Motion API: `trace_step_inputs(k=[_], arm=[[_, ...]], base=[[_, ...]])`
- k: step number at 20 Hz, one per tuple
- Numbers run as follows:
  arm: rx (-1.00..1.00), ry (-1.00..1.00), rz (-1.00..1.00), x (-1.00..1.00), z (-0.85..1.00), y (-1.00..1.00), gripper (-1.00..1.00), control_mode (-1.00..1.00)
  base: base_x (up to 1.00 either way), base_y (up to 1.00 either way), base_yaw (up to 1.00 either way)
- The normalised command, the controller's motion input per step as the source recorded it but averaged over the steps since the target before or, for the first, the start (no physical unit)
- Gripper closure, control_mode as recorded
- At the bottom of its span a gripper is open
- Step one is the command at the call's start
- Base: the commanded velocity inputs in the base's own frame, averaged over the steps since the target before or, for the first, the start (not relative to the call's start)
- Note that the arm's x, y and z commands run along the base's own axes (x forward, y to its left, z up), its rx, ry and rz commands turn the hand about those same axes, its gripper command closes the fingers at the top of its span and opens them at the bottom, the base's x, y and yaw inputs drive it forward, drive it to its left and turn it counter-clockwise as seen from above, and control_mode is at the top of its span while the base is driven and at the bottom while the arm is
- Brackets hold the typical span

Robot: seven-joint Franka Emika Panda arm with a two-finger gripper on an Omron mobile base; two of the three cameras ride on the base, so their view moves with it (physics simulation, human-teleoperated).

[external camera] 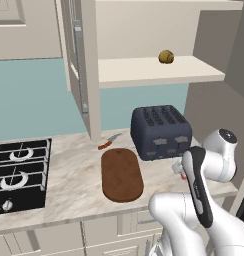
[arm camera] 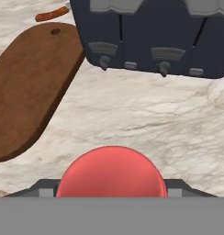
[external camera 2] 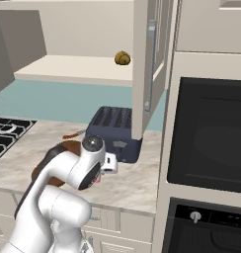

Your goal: Pick the bread, place it on the cutting board, pick the jam, place it on the counter, and close the cabinet.

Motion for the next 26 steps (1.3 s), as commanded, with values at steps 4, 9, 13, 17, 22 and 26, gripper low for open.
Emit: trace_step_inputs(k=[4, 9, 13, 17, 22, 26], arm=[[0.00, -0.06, 0.00, 0.00, -0.25, 0.00, 1.00, -1.00], [0.00, -0.05, 0.00, 0.00, -0.24, 0.00, 1.00, -1.00], [0.00, -0.03, 0.00, 0.00, -0.18, 0.00, 1.00, -1.00], [0.00, -0.04, 0.00, 0.00, -0.15, 0.00, 1.00, -1.00], [0.00, -0.05, 0.00, 0.05, -0.16, 0.00, 1.00, -1.00], [0.00, -0.07, 0.00, 0.09, -0.18, 0.00, 1.00, -1.00]], base=[[0.00, 0.00, 0.00], [0.00, 0.00, 0.00], [0.00, 0.00, 0.00], [0.00, 0.00, 0.00], [0.00, 0.00, 0.00], [0.00, 0.00, 0.00]])
